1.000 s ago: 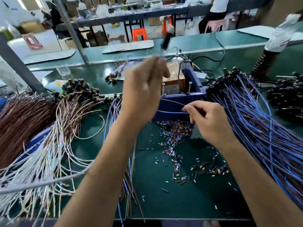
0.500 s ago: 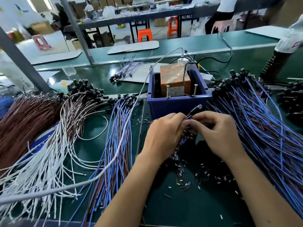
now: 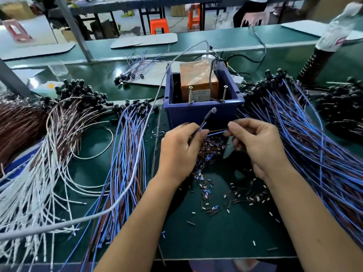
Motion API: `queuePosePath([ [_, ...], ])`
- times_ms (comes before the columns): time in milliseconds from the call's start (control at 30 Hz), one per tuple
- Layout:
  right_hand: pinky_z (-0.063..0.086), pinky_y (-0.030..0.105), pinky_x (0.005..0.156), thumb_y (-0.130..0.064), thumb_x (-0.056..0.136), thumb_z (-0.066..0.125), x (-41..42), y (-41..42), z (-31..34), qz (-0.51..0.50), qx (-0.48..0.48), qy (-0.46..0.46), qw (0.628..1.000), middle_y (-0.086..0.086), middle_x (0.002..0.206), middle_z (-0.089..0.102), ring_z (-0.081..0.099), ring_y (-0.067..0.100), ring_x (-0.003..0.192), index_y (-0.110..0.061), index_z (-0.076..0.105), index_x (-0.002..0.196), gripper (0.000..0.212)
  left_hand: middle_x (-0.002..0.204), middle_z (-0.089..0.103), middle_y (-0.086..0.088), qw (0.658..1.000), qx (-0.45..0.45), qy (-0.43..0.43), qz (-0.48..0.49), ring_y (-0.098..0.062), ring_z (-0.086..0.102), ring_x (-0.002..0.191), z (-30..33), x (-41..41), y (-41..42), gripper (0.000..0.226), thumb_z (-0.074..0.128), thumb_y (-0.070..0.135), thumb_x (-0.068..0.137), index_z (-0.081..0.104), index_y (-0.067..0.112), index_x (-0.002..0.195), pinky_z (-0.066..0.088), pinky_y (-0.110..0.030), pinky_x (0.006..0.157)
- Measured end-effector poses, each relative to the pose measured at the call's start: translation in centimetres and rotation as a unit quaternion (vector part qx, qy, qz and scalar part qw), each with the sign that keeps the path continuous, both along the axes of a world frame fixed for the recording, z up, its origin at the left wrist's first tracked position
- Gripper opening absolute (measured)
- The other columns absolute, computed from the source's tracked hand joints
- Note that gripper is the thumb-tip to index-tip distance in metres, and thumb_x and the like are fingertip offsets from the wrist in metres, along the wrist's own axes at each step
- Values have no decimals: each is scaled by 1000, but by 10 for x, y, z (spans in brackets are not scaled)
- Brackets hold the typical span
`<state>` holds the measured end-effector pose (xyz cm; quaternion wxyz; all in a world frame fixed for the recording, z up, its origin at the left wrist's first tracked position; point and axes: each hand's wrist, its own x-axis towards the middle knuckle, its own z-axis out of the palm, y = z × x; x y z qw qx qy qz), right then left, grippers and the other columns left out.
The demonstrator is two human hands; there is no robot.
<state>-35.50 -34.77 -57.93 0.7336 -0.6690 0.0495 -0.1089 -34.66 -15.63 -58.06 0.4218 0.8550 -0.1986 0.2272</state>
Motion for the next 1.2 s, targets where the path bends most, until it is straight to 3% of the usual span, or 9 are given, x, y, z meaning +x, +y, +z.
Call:
queuePosePath([
  [200, 47, 20, 50, -8, 99, 68, -2, 0, 0, 13, 9, -33, 999, 7, 79, 77, 58, 10, 53, -22, 76, 95, 16, 66, 58, -2, 997, -41, 40, -51, -20, 54, 64, -1, 1, 3, 34, 61, 28, 103, 64, 6, 78, 44, -43, 62],
  [333, 44, 22, 45, -8, 100, 66, 0, -9, 0, -77, 15, -47, 996, 4, 74, 75, 54, 11, 48, -21, 74, 94, 15, 56, 45, 14, 994, -79, 63, -51, -6, 41, 54, 1, 1, 8, 31, 61, 24, 104, 65, 10, 77, 30, -26, 55],
  [433, 40, 23, 40, -25, 97, 74, 0, -11, -3, -100, -21, -27, 994, 2, 66, 69, 51, 13, 45, -20, 69, 90, 10, 56, 46, 15, 988, -130, 75, -35, -4, 41, 54, 2, 2, 10, 31, 59, 25, 105, 66, 12, 78, 32, -25, 55],
  [533, 35, 21, 37, -38, 93, 78, -3, 3, -4, -4, -3, 8, 1000, 3, 64, 66, 50, 11, 45, -19, 74, 81, 22, 62, 52, 13, 987, -144, 72, -27, -4, 46, 59, 2, 1, 8, 31, 59, 25, 105, 67, 12, 79, 37, -25, 59],
  [667, 36, 20, 37, -24, 91, 78, -9, 25, 0, 80, 66, -19, 994, 8, 75, 73, 56, 12, 50, -20, 78, 86, 6, 62, 54, 11, 991, -119, 60, -30, -3, 47, 58, -1, 2, 7, 30, 60, 25, 104, 67, 11, 79, 35, -25, 57],
  [900, 34, 19, 37, -12, 96, 73, -10, 28, 2, 49, 106, -39, 992, 7, 73, 71, 53, 9, 49, -19, 76, 82, 16, 66, 55, 12, 995, -99, -16, -26, -4, 50, 61, 2, 1, 4, 31, 60, 25, 105, 67, 11, 79, 35, -22, 57],
  [1033, 34, 18, 36, -12, 97, 71, -5, 16, 2, -32, 202, -20, 979, 3, 66, 67, 49, 7, 45, -11, 71, 88, 9, 64, 47, 12, 991, -121, -50, 20, -6, 41, 56, 3, 2, 7, 32, 58, 23, 106, 65, 9, 78, 28, -28, 54],
  [1133, 37, 20, 38, -18, 93, 78, -5, 12, -3, -27, 114, -8, 993, 3, 70, 69, 51, 9, 47, -13, 74, 102, 11, 62, 44, 13, 983, -170, -54, 46, -6, 37, 52, 3, 3, 10, 32, 57, 24, 106, 65, 8, 80, 24, -23, 53],
  [1200, 38, 21, 39, -21, 91, 80, -9, 27, -5, 16, 41, -10, 999, 3, 72, 71, 53, 9, 49, -17, 79, 97, 7, 62, 47, 8, 983, -168, -54, 55, -9, 38, 52, 4, 0, 5, 33, 58, 26, 106, 65, 8, 79, 26, -24, 52],
])
